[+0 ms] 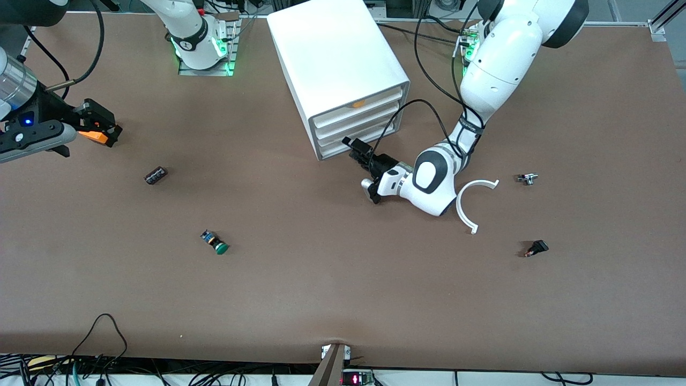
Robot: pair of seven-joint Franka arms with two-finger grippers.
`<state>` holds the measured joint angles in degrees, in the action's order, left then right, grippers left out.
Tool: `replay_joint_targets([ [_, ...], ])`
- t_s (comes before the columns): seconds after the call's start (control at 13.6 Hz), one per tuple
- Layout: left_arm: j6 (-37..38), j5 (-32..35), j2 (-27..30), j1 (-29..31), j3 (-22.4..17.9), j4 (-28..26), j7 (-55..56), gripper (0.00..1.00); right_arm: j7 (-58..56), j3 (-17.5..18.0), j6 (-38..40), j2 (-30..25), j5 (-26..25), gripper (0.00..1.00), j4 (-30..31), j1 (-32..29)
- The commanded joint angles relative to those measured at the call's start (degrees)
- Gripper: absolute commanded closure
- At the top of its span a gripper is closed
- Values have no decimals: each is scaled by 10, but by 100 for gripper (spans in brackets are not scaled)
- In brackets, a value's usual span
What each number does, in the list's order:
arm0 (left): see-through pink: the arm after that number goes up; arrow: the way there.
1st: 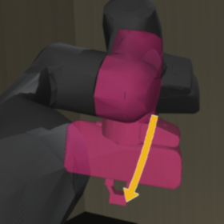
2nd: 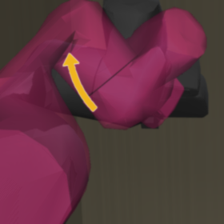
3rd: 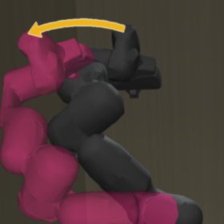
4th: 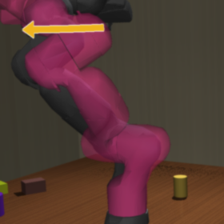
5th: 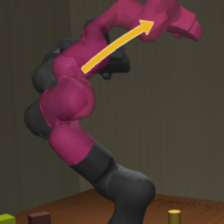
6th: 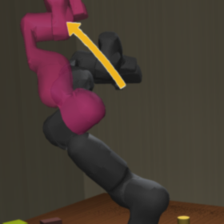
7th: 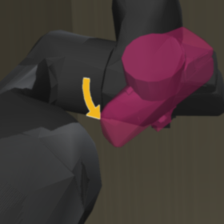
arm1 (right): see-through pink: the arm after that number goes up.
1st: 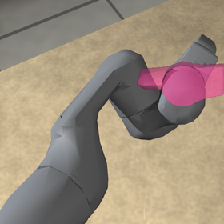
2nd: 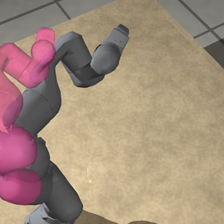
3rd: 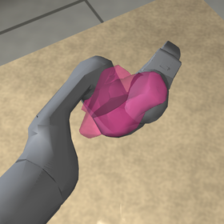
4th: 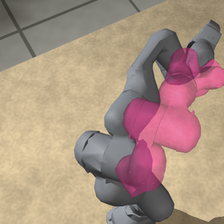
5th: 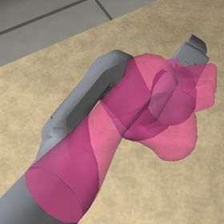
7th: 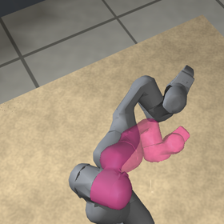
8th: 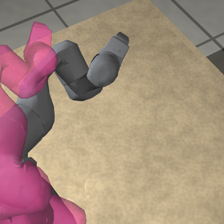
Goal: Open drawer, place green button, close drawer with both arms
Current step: 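Reach the left gripper to the cabinet's lowest drawer handle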
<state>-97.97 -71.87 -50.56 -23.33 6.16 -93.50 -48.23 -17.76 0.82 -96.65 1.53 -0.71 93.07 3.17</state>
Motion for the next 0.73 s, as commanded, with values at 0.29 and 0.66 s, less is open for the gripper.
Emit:
replay_joint_targets([
  [0.29,4,-68,-13,-31,-4,-9,-27,52,7,1,2,-1,-4,0,-7,3],
  [0.66,4,-83,-13,-36,7,-18,-26,78,7,1,2,-1,-4,0,-7,3],
])
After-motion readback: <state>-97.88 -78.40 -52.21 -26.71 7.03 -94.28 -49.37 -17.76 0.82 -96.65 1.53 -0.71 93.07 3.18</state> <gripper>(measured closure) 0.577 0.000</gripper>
